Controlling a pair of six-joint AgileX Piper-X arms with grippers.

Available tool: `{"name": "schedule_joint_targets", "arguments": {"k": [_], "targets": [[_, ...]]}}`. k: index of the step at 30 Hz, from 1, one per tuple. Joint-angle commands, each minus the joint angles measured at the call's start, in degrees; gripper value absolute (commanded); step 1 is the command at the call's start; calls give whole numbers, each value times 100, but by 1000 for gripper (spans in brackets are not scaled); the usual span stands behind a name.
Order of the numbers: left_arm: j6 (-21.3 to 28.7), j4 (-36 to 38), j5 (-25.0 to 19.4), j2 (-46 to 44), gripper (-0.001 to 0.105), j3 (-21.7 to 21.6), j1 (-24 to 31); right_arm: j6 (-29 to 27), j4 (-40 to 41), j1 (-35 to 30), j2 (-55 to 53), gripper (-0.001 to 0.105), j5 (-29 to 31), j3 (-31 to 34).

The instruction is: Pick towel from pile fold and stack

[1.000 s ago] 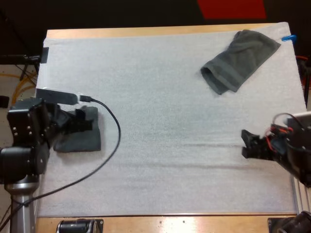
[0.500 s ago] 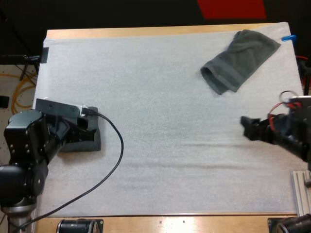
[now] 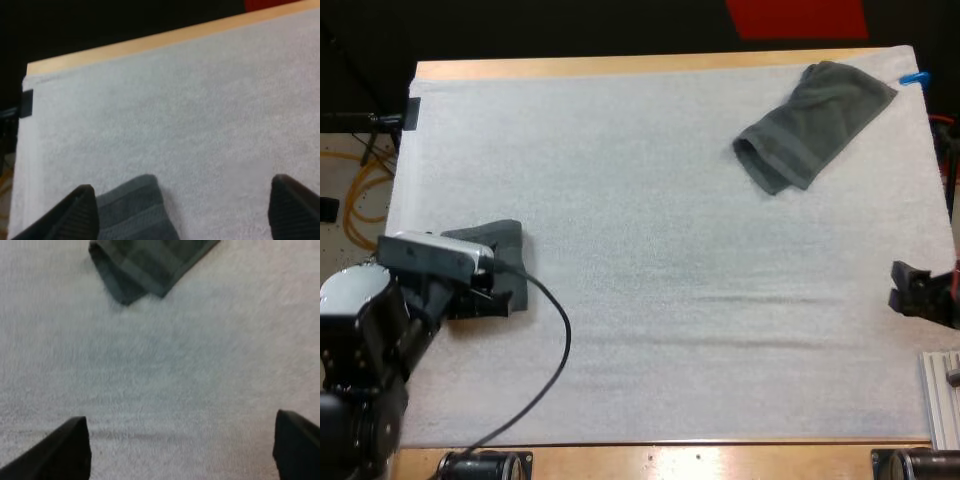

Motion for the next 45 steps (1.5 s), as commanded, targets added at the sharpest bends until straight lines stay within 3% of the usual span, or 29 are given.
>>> {"name": "schedule_joint_targets", "arguments": {"k": [1,5,10,19,26,35,38,43,45], "targets": [[66,-7,-4,-99,67,2,-107,-125,77,-28,-178,72,38,-32],[311,210,-119,-394,67,2,-547,-610,328,-26,-778,72,283,-53],[310,447,-196,-940,67,2,-676,-616,601,-26,-1595,72,424,-53],[295,449,-659,-2153,67,45,-676,-94,589,-26,-2993,72,424,14],[295,779,-659,-3229,67,726,-676,255,600,-26,-4026,72,424,387],[43,1991,-625,-4595,67,1436,-676,83,895,-30,-4018,72,417,665],[-77,2547,-625,-4562,67,1480,-621,22,895,-30,-4018,72,417,681],[-57,2291,-686,-4581,67,1604,-617,-103,883,-30,-4018,72,417,687],[-57,1827,-686,-4581,67,1691,-617,-114,841,-30,-4008,72,417,687]]}}
